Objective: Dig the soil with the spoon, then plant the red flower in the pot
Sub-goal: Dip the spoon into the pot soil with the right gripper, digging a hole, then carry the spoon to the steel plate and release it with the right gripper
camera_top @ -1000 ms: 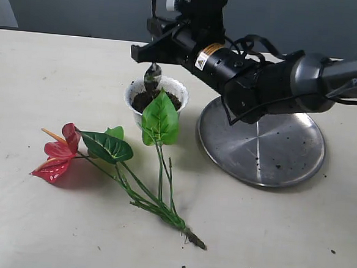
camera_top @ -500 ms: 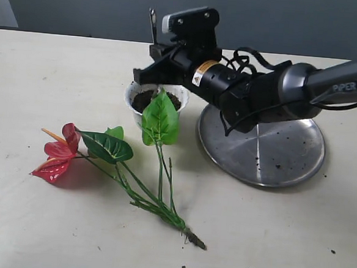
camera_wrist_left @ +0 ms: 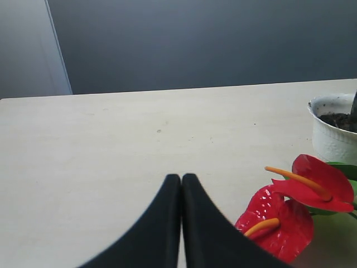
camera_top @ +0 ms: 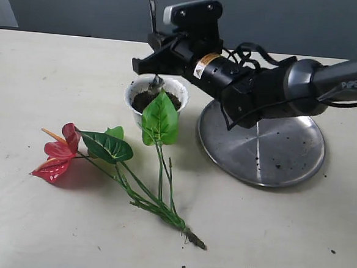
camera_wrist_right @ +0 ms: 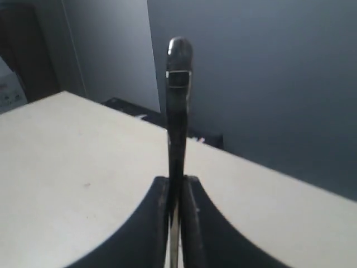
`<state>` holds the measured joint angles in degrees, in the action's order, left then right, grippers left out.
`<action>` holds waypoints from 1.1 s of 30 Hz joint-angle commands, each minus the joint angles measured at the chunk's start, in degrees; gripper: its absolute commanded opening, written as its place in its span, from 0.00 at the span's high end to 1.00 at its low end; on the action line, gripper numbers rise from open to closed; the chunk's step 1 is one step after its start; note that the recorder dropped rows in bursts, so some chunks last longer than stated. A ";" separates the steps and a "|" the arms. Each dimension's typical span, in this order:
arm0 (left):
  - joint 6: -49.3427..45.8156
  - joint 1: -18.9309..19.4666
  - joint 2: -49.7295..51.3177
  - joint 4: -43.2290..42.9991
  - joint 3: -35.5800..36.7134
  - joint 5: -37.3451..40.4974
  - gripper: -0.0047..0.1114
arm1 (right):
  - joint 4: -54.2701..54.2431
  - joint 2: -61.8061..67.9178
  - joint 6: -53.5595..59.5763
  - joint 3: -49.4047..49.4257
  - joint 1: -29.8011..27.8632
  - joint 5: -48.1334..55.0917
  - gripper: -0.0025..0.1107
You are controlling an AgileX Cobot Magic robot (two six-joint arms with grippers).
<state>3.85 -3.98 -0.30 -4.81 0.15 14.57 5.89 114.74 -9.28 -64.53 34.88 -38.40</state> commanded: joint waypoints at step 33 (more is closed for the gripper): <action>0.05 -0.25 0.30 -0.02 -0.15 -0.84 0.95 | 11.52 8.85 24.07 -18.00 -13.15 77.43 0.98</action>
<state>3.85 -3.98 -0.30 -4.81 0.15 14.57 17.47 122.96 14.36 -82.23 22.01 39.88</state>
